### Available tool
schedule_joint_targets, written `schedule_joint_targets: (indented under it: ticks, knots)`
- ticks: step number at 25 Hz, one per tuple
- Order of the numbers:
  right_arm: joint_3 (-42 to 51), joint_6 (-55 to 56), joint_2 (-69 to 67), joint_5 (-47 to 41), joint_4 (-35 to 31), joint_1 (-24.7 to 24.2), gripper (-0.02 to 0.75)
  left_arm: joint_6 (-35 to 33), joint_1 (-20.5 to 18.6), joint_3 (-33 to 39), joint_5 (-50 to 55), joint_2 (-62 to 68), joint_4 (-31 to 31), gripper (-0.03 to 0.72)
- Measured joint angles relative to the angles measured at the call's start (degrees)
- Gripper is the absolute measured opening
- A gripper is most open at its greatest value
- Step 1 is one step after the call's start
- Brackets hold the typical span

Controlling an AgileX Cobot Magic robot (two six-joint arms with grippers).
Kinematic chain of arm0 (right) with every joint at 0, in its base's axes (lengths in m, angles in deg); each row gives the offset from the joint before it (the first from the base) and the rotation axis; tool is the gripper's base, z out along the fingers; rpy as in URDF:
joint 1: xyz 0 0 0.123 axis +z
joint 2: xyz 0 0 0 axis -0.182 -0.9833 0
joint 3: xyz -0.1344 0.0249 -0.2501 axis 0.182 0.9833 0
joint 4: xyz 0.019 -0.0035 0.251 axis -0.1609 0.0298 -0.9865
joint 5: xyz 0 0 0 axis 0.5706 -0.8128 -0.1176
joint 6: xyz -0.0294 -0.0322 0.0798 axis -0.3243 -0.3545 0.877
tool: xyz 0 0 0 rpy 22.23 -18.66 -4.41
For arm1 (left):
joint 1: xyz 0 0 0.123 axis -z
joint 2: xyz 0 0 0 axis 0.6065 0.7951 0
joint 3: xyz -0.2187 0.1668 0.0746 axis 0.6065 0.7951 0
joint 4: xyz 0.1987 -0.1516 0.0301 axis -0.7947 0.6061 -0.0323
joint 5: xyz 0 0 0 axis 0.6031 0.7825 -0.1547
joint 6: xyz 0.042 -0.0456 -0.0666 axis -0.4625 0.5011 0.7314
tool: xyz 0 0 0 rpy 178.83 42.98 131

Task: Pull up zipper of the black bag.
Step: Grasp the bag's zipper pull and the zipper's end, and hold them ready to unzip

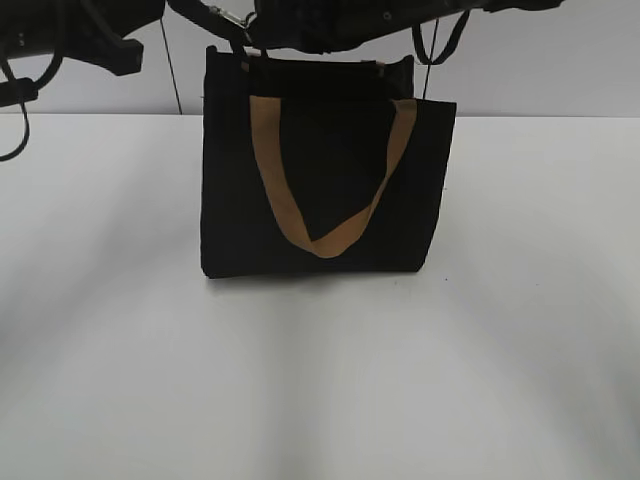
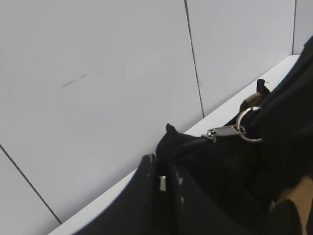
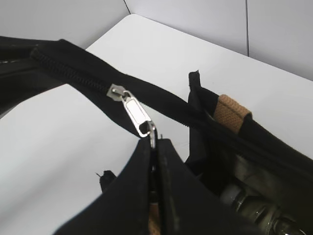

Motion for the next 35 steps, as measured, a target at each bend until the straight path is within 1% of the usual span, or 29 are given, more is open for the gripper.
schedule_joint_targets:
  ticks: [5, 22, 27, 33, 35]
  knots:
    - [0.00, 0.06, 0.00, 0.05, 1.53, -0.20, -0.009, 0.00, 0.00, 0.00, 0.00, -0.36, -0.05, 0.016]
    - [-0.05, 2.02, -0.71, -0.43, 0.99, -0.67, -0.010, 0.00, 0.40, 0.05, 4.05, -2.65, -1.12, 0.016]
    - [-0.27, 4.20, -0.71, -1.81, 0.82, -1.73, -0.010, 0.00, 0.59, 0.05, 3.94, -2.60, -1.42, 0.016]
    - [-0.34, 5.19, -0.71, -2.71, 0.45, -1.75, -0.010, 0.00, 0.59, 0.05, 2.98, -2.60, -1.42, 0.016]
    - [-0.34, 5.12, -0.92, -2.71, 0.51, -1.10, -0.010, 0.00, 0.53, 0.05, 1.62, -2.54, -1.19, 0.016]
